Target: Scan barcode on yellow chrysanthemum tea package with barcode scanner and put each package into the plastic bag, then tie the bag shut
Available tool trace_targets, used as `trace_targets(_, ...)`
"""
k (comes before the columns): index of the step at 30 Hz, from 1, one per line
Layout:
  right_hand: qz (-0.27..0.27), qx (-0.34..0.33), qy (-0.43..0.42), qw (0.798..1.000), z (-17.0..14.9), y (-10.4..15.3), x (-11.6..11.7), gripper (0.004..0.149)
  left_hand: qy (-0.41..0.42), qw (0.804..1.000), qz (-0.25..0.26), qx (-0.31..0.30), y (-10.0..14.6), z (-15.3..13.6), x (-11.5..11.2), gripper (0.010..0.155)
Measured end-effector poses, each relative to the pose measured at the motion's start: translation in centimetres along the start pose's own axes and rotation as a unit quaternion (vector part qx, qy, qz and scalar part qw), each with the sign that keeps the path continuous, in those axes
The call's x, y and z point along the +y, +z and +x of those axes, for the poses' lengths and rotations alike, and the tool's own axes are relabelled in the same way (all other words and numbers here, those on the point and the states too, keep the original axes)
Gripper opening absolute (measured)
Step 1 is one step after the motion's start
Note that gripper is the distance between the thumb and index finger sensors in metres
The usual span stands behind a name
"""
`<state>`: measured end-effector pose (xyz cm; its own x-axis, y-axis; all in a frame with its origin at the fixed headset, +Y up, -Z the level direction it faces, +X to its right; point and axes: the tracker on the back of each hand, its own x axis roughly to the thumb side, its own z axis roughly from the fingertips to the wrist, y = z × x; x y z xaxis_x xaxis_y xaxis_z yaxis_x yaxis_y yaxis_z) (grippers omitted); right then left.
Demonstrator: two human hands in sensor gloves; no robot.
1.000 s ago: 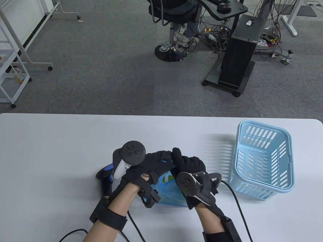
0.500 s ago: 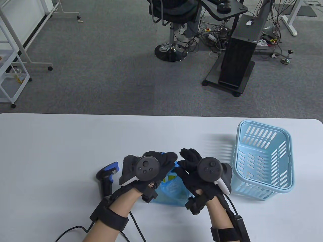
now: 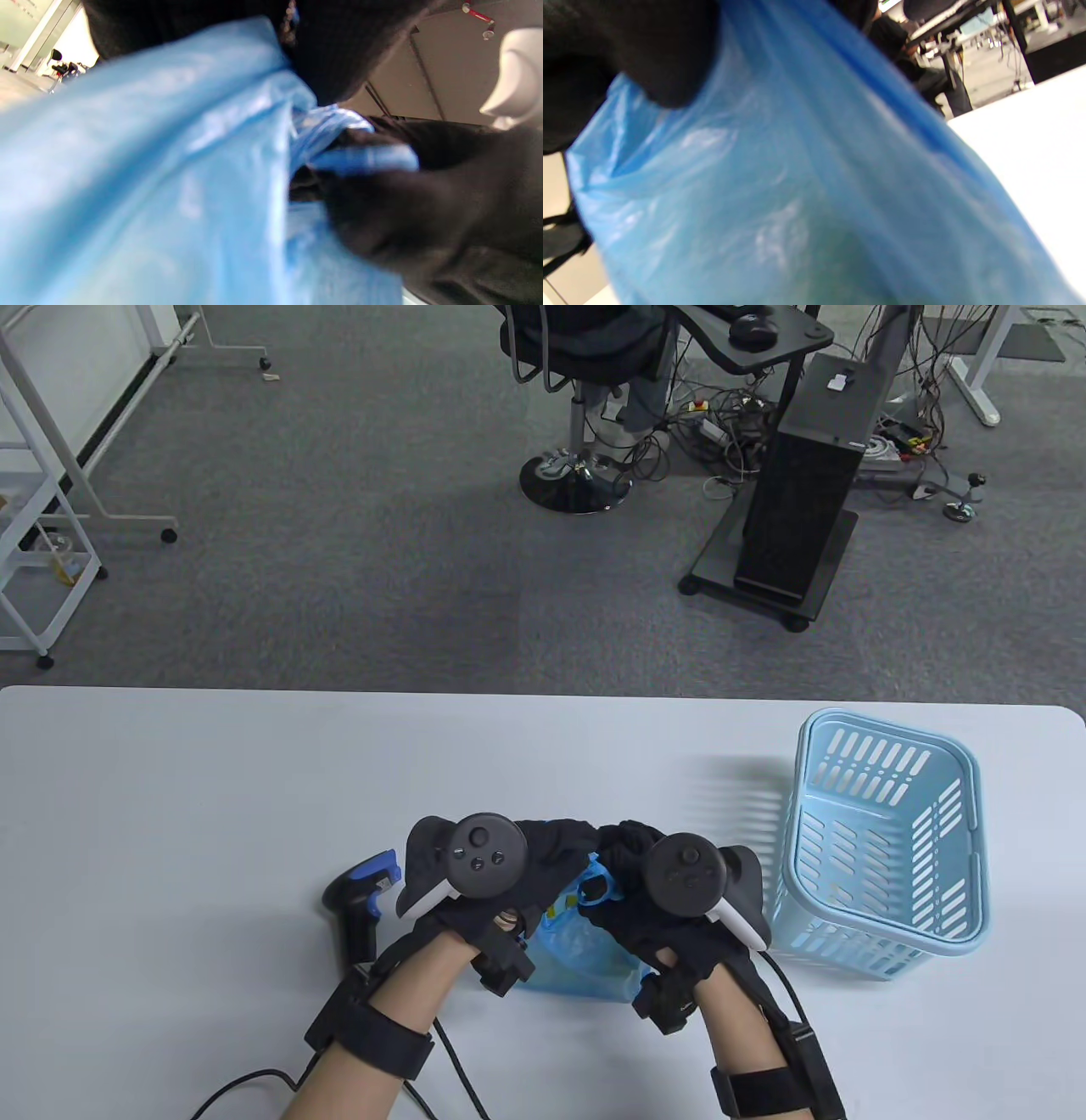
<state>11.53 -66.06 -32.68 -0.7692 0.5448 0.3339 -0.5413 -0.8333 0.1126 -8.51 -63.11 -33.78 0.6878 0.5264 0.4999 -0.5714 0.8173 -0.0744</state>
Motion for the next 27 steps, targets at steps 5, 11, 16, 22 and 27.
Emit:
trace_targets(5, -0.029, -0.006, -0.006, 1.000, -0.3, 0.3, -0.2, 0.037, 0.016, 1.000, -0.005, 0.000, 0.4, -0.4, 0.0, 0.042)
trace_targets(11, -0.077, -0.012, -0.007, 0.997, -0.4, 1.0, -0.7, 0.049, 0.020, 1.000, -0.006, -0.003, 0.9, -0.6, 0.1, 0.046)
trace_targets(16, -0.070, -0.011, -0.006, 0.997, -0.2, 1.4, -0.8, 0.054, 0.023, 1.000, -0.007, -0.004, 1.5, -0.9, 0.1, 0.049)
trace_targets(22, -0.096, 0.008, 0.003, 0.995, -1.1, 2.4, -1.2, 0.057, 0.009, 1.000, 0.003, 0.017, 2.6, -2.3, 0.4, 0.055)
trace_targets(27, -0.121, 0.045, 0.025, 0.991, -2.4, 3.6, -1.2, 0.045, -0.083, 0.996, 0.000, 0.039, 3.5, -3.3, -0.4, 0.048)
